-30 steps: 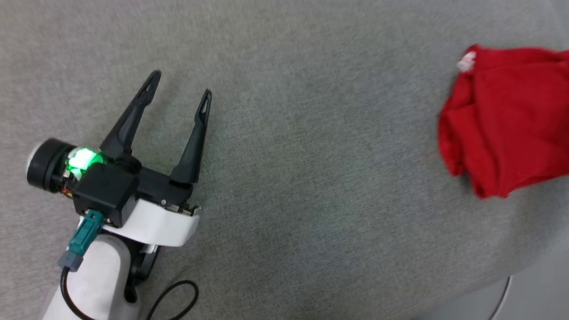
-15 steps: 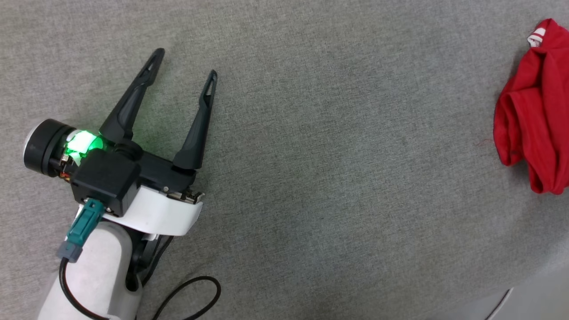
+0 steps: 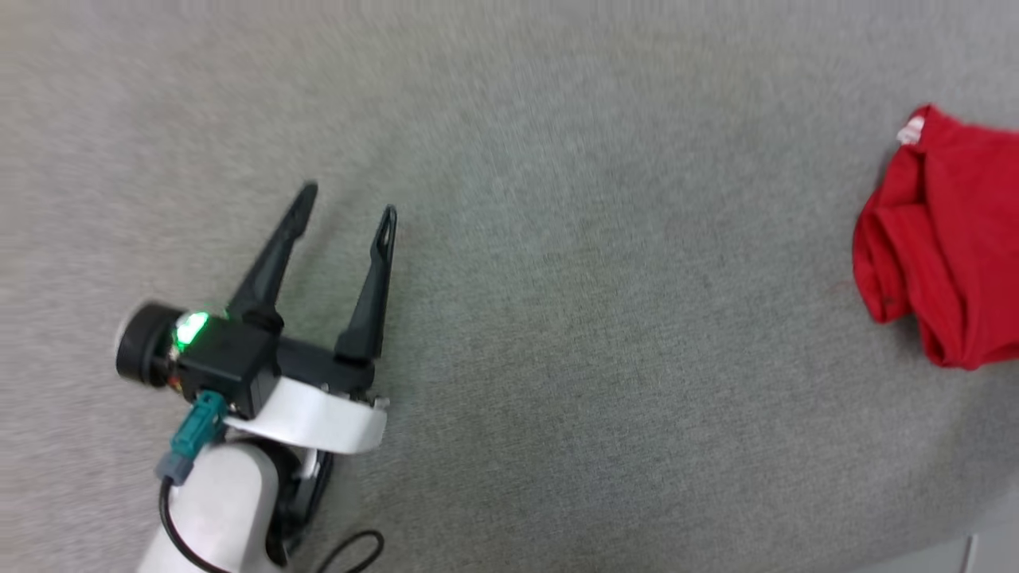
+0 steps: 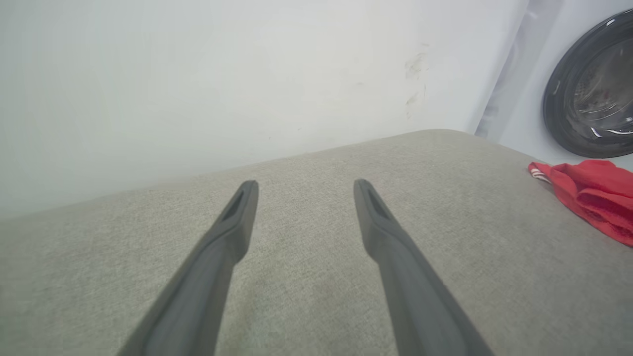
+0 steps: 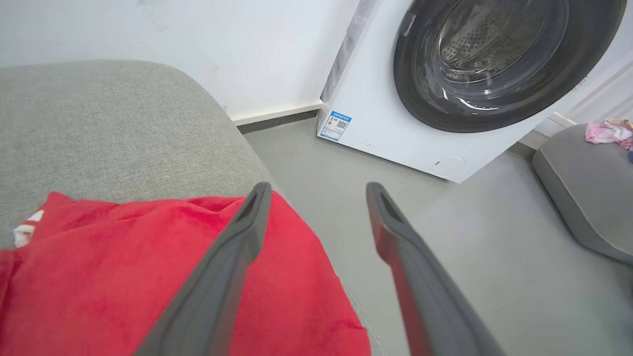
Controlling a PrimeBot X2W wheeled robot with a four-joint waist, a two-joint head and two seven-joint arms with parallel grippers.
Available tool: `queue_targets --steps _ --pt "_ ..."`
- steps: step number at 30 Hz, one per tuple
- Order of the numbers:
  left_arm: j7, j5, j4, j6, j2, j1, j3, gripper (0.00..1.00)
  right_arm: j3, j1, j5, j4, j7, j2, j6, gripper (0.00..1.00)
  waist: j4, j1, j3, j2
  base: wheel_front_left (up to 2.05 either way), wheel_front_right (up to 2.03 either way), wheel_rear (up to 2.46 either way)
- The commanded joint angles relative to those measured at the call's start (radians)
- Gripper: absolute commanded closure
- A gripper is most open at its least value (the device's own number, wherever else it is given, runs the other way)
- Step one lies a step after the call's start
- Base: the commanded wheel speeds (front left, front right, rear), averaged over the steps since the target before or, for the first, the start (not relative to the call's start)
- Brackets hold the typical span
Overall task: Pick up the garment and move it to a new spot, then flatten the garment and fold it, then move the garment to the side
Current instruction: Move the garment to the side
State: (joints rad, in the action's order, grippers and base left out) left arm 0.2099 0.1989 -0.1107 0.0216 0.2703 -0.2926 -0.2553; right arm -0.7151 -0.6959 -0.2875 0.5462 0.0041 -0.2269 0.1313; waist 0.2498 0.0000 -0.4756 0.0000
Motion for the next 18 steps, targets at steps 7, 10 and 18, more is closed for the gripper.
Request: queue_targets --steps 7,10,18 --pt "0.028 0.05 0.076 -0.031 -0.045 0.105 0.005 0.0 0.078 0.142 0.113 0.042 -0.125 0.008 -0.001 0.0 -0.082 0.0 0.208 0.0 0.0 0.0 0.0" --pt "0.034 0.064 0.101 -0.04 -0.053 0.138 0.013 0.0 0.133 0.206 0.157 0.011 -0.15 0.031 -0.001 0.0 -0.106 0.0 0.258 0.0 0.0 0.0 0.0" --pt "0.046 0.08 0.138 -0.054 -0.059 0.192 0.026 0.0 0.298 0.378 0.243 -0.176 -0.141 0.102 -0.001 0.0 -0.183 0.0 0.349 0.0 0.0 0.0 0.0"
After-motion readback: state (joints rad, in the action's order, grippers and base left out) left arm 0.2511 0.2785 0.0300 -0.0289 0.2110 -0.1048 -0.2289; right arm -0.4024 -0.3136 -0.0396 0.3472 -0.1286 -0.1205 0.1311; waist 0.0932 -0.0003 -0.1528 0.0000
